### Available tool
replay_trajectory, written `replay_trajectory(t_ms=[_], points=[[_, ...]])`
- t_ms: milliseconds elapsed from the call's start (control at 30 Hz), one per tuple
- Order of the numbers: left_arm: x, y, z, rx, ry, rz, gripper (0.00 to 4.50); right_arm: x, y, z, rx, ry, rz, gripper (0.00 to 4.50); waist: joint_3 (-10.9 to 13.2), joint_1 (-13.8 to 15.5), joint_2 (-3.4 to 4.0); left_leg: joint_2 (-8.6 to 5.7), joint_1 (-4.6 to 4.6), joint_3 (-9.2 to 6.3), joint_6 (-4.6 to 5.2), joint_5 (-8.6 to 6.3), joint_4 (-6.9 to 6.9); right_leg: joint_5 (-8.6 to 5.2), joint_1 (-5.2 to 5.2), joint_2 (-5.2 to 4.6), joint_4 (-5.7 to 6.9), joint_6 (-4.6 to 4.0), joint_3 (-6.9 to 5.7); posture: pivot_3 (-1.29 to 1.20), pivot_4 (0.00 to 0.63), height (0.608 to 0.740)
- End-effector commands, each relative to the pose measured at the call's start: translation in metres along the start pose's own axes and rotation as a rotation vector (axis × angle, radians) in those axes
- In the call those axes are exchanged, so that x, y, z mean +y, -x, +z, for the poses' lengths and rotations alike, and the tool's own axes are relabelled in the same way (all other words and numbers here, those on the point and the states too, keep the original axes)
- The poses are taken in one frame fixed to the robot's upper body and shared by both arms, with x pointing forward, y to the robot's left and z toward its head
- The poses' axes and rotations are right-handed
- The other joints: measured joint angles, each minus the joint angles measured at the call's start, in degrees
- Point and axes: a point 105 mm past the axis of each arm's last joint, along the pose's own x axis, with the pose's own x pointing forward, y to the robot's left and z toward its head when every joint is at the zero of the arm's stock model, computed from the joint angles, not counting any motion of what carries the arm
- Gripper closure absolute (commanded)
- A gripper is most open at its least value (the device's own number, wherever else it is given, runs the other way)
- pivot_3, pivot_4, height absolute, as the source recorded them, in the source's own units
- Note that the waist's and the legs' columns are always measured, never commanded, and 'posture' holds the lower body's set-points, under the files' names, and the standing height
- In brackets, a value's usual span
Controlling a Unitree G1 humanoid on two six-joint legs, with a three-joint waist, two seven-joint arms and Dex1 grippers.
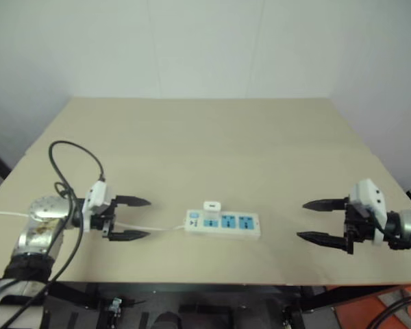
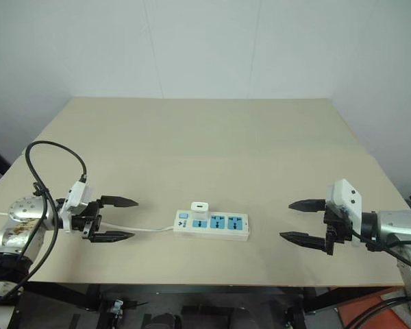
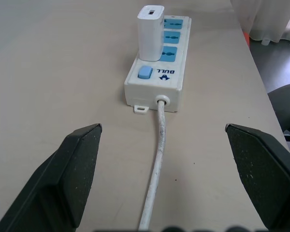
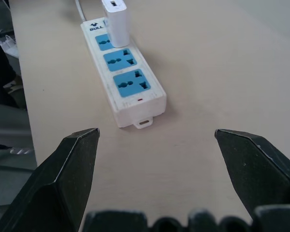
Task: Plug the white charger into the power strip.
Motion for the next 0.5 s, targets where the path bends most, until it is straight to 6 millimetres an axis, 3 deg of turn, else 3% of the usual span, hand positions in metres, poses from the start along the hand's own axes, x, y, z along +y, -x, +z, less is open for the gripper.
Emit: replay_trajectory(t_ms=[33, 500], points=[[0.004, 0.004, 0.007, -0.007, -0.029, 0.022, 0.04, 0.001, 0.007, 0.017, -0.051, 0.068, -0.027, 0.0, 0.0, 0.0, 0.0, 0.0, 0.01, 0.0, 0.0, 0.0, 0.0, 0.0, 0.0, 0.0, 0.0, 0.0, 0.0, 0.0, 0.15, 0.74], [0.001, 0.003, 0.017, -0.068, 0.033, -0.053, 0.04, 0.004, 0.006, 0.008, -0.013, 0.099, -0.041, 0.0, 0.01, -0.06, -0.02, 0.01, 0.0, 0.01, 0.0, 0.0, -0.01, -0.01, 0.0, 0.01, 0.0, 0.0, 0.0, 0.0, 0.15, 0.74]])
